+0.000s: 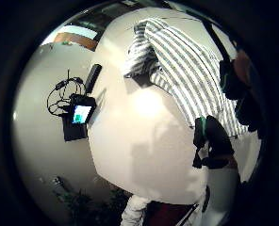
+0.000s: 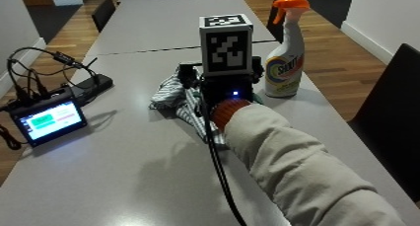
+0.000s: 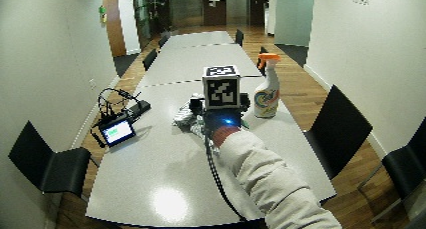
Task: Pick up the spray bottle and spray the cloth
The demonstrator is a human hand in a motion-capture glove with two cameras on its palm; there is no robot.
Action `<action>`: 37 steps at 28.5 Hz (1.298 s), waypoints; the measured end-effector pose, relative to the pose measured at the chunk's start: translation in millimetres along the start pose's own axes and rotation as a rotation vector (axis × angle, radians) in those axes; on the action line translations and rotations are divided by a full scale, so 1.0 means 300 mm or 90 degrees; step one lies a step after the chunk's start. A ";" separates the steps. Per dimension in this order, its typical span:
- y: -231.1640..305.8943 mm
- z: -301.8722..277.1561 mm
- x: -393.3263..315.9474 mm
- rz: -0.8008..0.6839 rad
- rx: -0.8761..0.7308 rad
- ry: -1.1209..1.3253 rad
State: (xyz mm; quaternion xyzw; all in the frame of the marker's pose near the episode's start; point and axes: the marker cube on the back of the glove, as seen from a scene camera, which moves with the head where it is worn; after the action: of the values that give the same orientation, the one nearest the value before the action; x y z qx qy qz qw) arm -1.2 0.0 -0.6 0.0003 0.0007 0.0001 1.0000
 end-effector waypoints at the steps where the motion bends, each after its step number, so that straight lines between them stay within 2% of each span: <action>1: 0.000 -0.001 -0.001 0.000 0.000 0.000; 19: -0.004 -0.005 -0.008 -0.011 0.008 -0.015; 23: -0.018 -0.049 0.067 -0.032 0.084 -0.157; 28: -0.027 -0.121 0.289 0.007 0.206 -0.538; 30: -0.039 -0.126 0.415 0.043 0.265 -0.630; 33: -0.081 -0.083 0.593 0.095 0.339 -0.673; 37: -0.107 0.000 0.736 0.132 0.344 -0.650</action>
State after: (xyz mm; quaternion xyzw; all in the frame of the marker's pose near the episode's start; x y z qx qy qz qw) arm 219.7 -32.1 -1.0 0.2552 -0.4812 0.0975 0.8330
